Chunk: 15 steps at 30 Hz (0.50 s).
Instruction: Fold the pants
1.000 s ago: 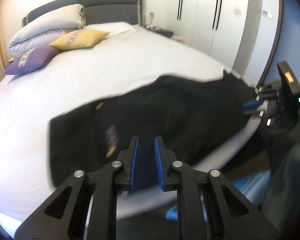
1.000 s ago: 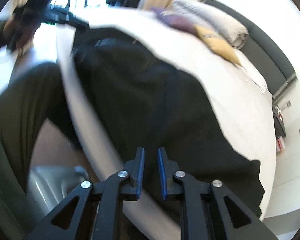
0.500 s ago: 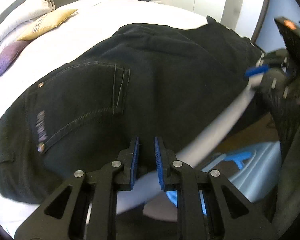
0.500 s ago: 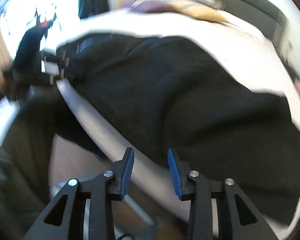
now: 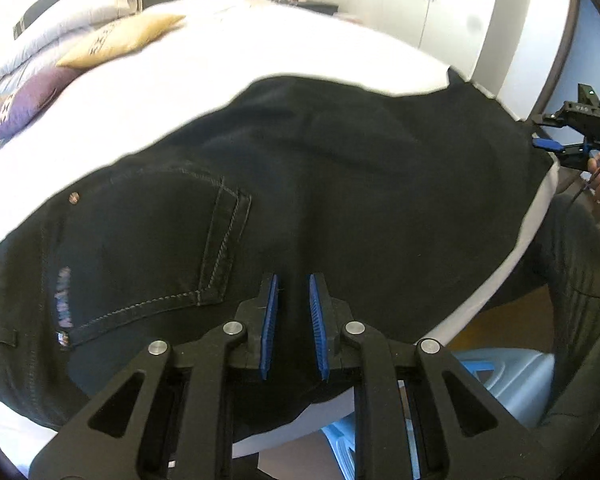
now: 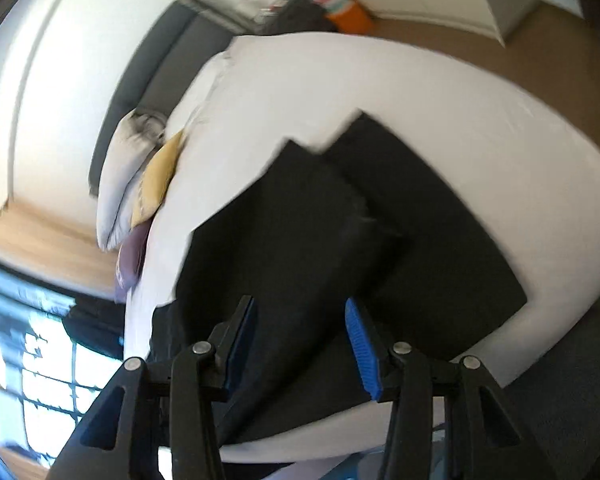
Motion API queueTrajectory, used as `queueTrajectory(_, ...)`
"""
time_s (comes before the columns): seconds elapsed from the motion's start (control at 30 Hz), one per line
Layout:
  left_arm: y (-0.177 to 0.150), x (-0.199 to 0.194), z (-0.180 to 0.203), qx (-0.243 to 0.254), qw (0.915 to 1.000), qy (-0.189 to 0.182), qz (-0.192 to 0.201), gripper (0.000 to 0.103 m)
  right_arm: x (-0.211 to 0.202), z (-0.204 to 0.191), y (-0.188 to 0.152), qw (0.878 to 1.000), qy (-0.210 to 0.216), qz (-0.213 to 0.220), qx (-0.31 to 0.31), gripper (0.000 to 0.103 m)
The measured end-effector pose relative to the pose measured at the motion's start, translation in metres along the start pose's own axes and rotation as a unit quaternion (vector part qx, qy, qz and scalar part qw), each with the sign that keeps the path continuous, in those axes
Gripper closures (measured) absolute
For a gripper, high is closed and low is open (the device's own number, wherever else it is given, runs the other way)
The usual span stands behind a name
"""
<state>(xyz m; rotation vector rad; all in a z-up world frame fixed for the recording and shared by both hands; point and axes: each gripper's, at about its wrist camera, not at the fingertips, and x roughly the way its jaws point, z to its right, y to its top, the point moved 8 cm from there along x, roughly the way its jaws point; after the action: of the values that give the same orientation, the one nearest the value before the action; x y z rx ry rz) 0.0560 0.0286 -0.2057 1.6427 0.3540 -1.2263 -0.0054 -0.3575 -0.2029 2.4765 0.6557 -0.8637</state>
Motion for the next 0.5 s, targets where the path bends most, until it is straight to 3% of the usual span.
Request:
queueTrajectory(0.07,0.005,0.005,0.002,-0.007,1.0000,-0.001,0.003,0.087,0.013,0.011,-0.003,0.999,0.006,-0.015,0.033,0.052)
queueTrajectory(0.2,0.010,0.011,-0.005,-0.015,0.9999,-0.007,0.002,0.087,0.015,0.014,0.008,0.998,0.036,0.000,0.061,0.050)
queueTrajectory(0.43,-0.012,-0.005,0.003,-0.022,0.9997,-0.001,0.007,0.087,0.009,0.026,0.034,0.991,0.084,0.029,0.095,0.051)
queueTrajectory(0.5,-0.018,-0.008,0.005,-0.024,0.9997,-0.001,0.008,0.087,0.012,0.025,0.038,0.992,0.086,0.029,0.088,0.055)
